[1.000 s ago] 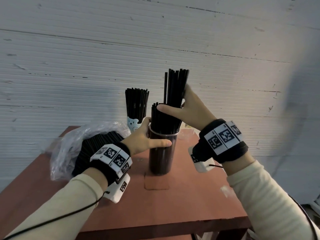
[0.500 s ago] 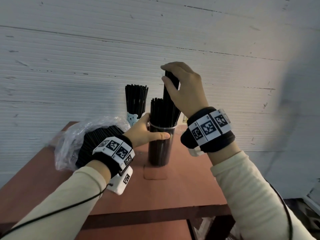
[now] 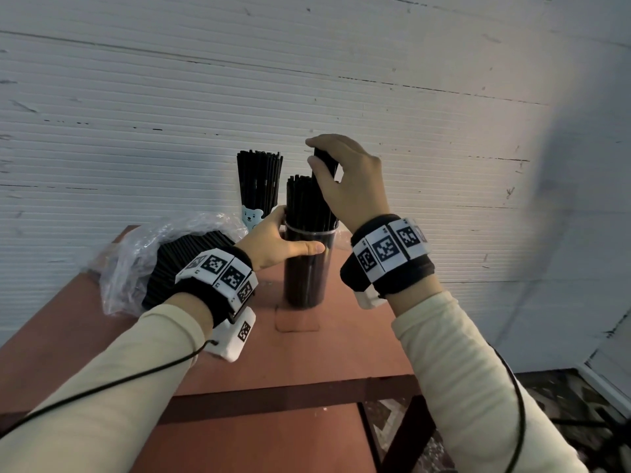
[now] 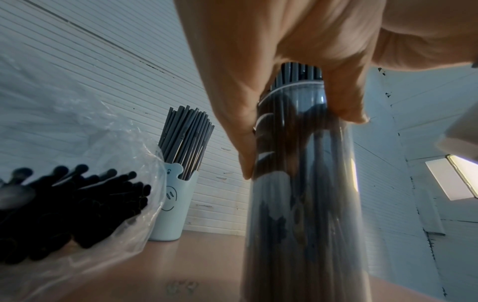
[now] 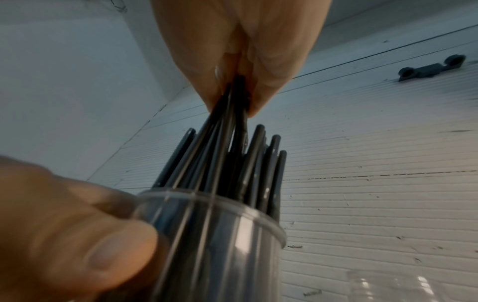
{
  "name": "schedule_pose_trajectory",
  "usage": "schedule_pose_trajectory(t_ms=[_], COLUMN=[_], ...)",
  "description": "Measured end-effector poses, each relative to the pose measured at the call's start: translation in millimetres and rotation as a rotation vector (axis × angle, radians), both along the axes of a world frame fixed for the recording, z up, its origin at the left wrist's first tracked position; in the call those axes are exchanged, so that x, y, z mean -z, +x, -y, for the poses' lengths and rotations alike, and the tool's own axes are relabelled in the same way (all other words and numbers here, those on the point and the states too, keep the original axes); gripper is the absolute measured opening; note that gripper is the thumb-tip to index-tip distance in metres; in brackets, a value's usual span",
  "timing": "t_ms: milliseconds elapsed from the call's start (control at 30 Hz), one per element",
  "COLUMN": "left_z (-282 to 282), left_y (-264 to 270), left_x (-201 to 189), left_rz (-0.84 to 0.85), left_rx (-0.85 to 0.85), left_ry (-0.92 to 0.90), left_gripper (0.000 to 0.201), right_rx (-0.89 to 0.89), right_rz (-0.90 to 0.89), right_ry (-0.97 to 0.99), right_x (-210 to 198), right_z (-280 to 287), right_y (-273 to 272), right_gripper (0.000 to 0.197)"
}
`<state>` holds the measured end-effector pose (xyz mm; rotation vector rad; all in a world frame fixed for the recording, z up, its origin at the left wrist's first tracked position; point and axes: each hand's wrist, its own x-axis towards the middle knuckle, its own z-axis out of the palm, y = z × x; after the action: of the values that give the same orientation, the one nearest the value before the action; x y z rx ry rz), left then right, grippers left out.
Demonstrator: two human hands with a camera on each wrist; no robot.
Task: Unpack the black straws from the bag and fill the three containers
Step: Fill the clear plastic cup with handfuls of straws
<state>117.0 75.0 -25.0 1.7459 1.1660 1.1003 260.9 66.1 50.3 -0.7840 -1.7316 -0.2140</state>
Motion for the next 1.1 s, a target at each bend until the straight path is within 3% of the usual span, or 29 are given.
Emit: schedule_pose_trajectory(t_ms=[200, 400, 600, 667, 1100], left_z=[-2, -4, -7, -9, -11], left_y=[0, -1, -2, -3, -4], left_x=[0, 2, 3, 4, 5], left_rz=[-0.016, -0.014, -0.033, -0.04, -0.043], left_rx=[-0.012, -0.009, -0.017, -0.014, -0.002], left_ry=[0.004, 0.014, 0.011, 0.013, 0.008], left_gripper=[0.098, 0.102, 0.097, 0.09, 0.088], right_rx=[-0.015, -0.029, 0.0, -0.044, -0.035], right_rz=[-0.032, 0.062, -0.027, -0.055, -0.035], right_ry=[-0.009, -0.039, -0.033, -0.069, -0.06], right_x=[7, 3, 7, 7, 26], right_z=[5, 3, 1, 1, 0], right_y=[1, 14, 22, 21, 19], right_gripper=[0.027, 0.036, 0.021, 0.02, 0.021])
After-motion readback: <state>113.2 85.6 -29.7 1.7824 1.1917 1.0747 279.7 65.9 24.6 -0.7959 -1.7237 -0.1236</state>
